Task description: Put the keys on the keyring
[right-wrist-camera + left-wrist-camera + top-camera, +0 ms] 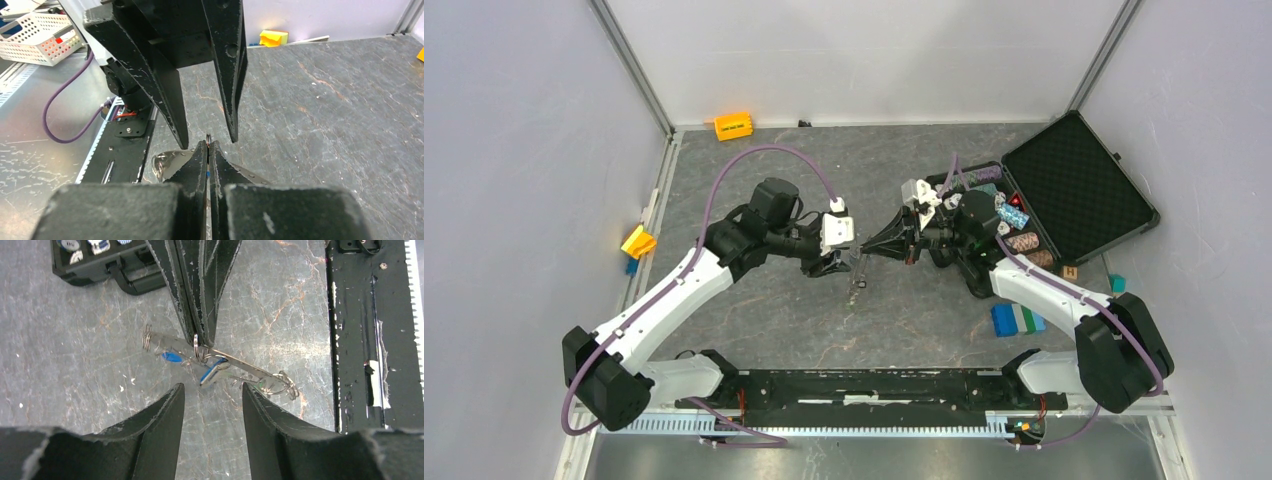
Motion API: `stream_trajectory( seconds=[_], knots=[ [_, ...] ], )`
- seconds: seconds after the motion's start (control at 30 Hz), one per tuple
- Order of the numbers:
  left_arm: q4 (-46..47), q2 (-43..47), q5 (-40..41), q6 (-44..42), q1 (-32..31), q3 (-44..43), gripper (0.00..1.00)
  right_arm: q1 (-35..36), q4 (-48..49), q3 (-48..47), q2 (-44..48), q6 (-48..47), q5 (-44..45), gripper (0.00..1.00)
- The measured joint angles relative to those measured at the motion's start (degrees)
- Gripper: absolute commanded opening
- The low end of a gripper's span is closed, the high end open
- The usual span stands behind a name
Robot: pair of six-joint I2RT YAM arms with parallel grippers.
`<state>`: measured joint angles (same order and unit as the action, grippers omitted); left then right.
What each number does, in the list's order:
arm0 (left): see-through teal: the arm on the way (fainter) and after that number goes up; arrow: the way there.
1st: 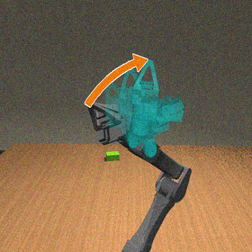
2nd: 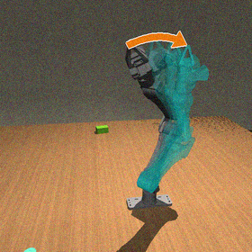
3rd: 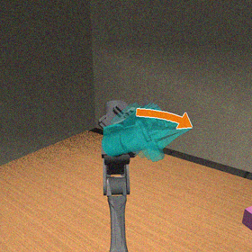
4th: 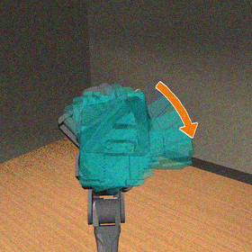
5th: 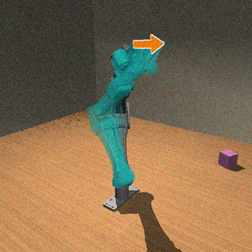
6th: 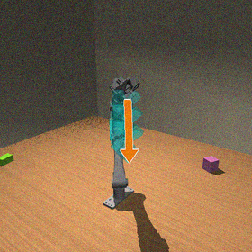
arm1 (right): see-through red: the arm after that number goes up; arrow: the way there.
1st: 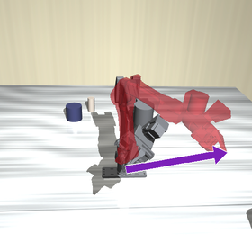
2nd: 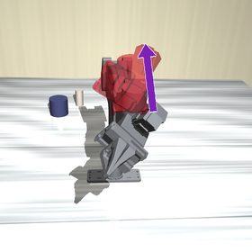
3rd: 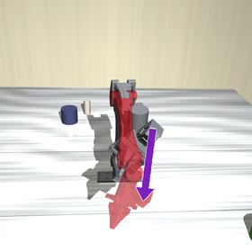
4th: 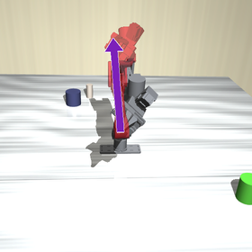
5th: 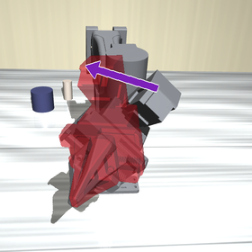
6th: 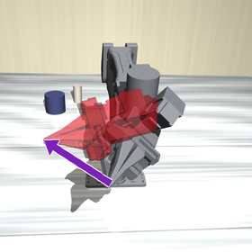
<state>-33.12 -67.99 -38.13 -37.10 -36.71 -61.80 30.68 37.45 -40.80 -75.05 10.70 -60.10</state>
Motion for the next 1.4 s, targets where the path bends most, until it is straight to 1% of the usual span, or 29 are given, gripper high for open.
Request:
stream_trajectory(
  seconds=[0.13, 0.23, 0.3, 0.4, 0.5, 0.53, 0.63, 1.0, 1.07, 1.13, 1.2, 1.27, 1.4],
  knots=[
    [0.6, -0.1, -1.5, -2.1, 0.0, 0.0, 0.51, 0.0, 2.1, 0.0, 0.0, 1.3, -1.4, 0.00],
    [0.7, -0.3, -2.6, -3.0, 0.0, 0.0, 0.48, 0.0, 3.0, 0.0, 0.0, 2.1, -2.3, 0.00],
    [1.0, -0.7, -3.5, -3.1, 0.0, 0.0, 0.44, 0.0, 4.4, 0.2, 0.0, 3.1, -2.8, 0.00],
    [2.3, -1.4, -5.3, -2.8, 0.0, 0.0, 0.31, 0.0, 6.8, 0.3, 0.0, 4.9, -3.3, 0.00],
    [4.0, -2.2, -7.5, -1.6, 0.0, 0.0, 0.11, 0.0, 9.1, 0.4, 0.0, 6.7, -3.9, 0.00],
    [4.4, -2.3, -7.8, -1.2, 0.0, 0.1, 0.07, 0.0, 9.7, 0.4, 0.0, 7.1, -4.0, 0.00],
    [6.0, -2.5, -9.4, 0.3, 0.0, 0.8, 0.02, -0.2, 11.3, 0.6, 0.0, 8.2, -4.2, 0.00],
    [12.2, -2.7, -10.6, 8.4, -0.5, 3.2, 0.02, -0.5, 17.0, 1.9, -1.5, 11.9, -4.2, 0.00],
    [13.0, -3.1, -10.4, 10.2, -0.5, 3.3, 0.04, -0.7, 17.9, 2.2, -1.8, 12.4, -4.2, 0.00],
    [13.7, -3.7, -10.1, 11.8, -0.5, 3.3, 0.09, -1.0, 18.4, 2.5, -1.9, 12.5, -4.0, 0.00],
    [14.0, -4.0, -9.8, 12.8, -0.5, 3.3, 0.18, -1.1, 18.6, 2.8, -1.9, 12.5, -3.9, 0.00],
    [14.0, -4.0, -9.4, 13.0, -0.5, 3.3, 0.26, -1.1, 18.5, 2.8, -1.9, 12.3, -3.8, 0.00],
    [13.5, -3.8, -7.5, 12.7, -0.8, 3.3, 0.38, -0.9, 17.2, 2.8, -1.9, 11.0, -3.7, 0.00]
  ],
)
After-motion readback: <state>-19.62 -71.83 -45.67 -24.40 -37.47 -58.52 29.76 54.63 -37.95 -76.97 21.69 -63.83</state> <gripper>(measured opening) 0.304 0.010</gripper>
